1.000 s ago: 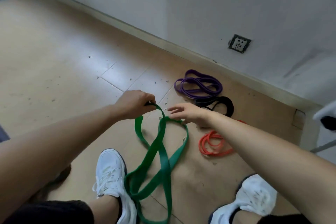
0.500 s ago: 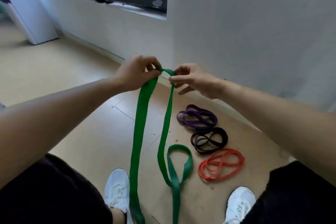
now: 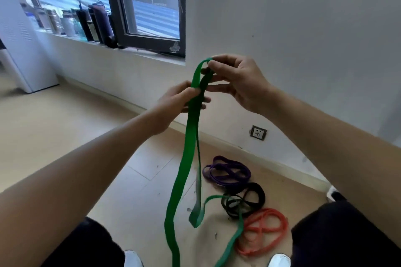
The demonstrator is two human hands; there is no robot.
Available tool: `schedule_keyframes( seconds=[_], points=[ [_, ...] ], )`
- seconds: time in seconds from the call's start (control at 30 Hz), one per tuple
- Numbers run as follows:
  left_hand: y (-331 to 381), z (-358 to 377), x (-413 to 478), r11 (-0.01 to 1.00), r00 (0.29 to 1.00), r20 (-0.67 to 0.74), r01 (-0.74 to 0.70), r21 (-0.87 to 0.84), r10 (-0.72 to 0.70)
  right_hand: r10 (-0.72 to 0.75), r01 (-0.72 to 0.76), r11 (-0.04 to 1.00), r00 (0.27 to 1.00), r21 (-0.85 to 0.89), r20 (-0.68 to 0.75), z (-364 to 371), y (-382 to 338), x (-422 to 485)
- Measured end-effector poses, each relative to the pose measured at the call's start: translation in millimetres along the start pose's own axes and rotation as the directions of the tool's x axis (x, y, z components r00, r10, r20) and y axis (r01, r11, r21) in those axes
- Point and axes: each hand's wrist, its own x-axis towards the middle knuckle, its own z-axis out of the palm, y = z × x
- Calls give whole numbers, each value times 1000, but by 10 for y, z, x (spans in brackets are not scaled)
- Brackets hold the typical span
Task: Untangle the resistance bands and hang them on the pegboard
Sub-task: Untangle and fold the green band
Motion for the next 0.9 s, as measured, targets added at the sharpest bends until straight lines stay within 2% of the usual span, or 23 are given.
schedule_keyframes(
  seconds=[0.1,0.17,0.27,0.4,0.53,0.73,0.9],
  points=[
    [-204,93,73,989,990,121,87,-116,-73,8,-6,998,999,60,-39,-144,57,34],
    [-343,128,127,985,979,174,127,-121,-105,22,-15,996,996,86,-82,-272,168,31],
    [-542,180,186,988,965,211,155,15,-154,69,-54,992,989,118,-130,-429,413,-22],
    [-802,203,249,951,937,248,185,249,-248,139,-129,987,984,95,-108,-567,686,-87],
    [-850,159,295,957,925,289,186,224,-247,149,-133,983,981,130,-123,-634,765,-47],
    [-699,78,275,978,952,230,179,109,-200,158,-136,980,975,143,-157,-772,773,-47],
    [-517,-126,184,984,983,76,169,-57,-165,233,-235,972,959,6,-160,-771,868,-123]
  ],
)
